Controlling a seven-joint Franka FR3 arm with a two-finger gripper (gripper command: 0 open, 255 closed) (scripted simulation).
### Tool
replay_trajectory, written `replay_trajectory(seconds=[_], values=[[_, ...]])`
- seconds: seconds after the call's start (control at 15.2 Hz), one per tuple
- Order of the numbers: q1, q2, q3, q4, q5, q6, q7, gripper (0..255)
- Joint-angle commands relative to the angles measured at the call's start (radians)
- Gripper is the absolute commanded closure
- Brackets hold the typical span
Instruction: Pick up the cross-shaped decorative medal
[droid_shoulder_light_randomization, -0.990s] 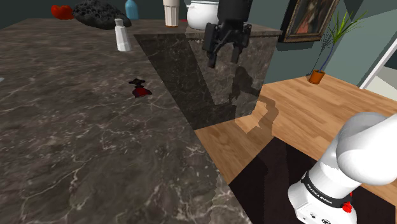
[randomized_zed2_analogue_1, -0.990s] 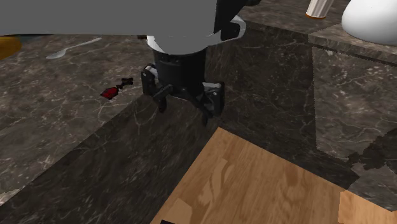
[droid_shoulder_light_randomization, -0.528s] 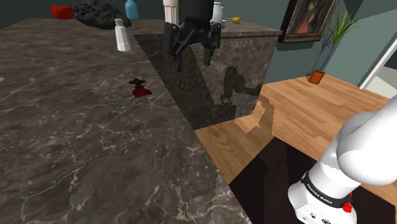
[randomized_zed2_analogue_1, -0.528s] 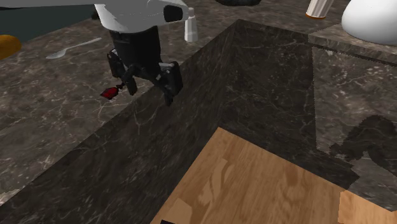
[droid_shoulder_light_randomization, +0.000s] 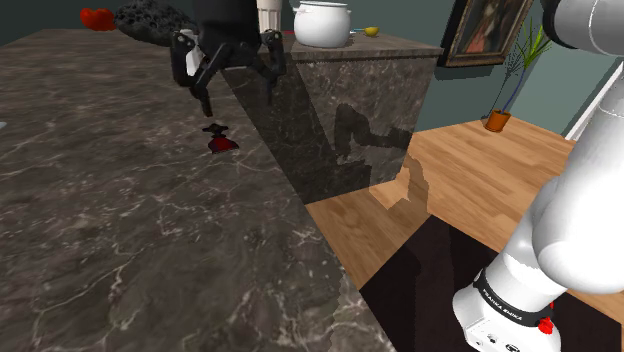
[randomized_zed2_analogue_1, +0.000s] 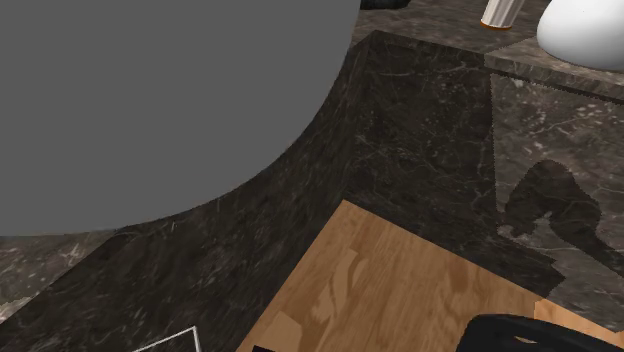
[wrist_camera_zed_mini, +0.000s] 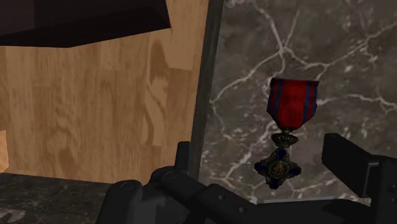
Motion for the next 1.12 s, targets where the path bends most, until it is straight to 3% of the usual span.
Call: replay_trajectory(seconds=[0.0, 0.07, 0.66, 0.73, 1.06], values=[[0.052, 0.120, 0.022, 0.138, -0.066, -0.043, 0.069, 0], [0.074, 0.157, 0.024, 0.185, -0.086, -0.060, 0.087, 0], [0.049, 0.113, 0.016, 0.024, -0.060, 0.062, 0.074, 0], [0.049, 0.113, 0.016, 0.024, -0.060, 0.063, 0.074, 255], [0.048, 0.110, 0.016, 0.022, -0.058, 0.062, 0.073, 255]])
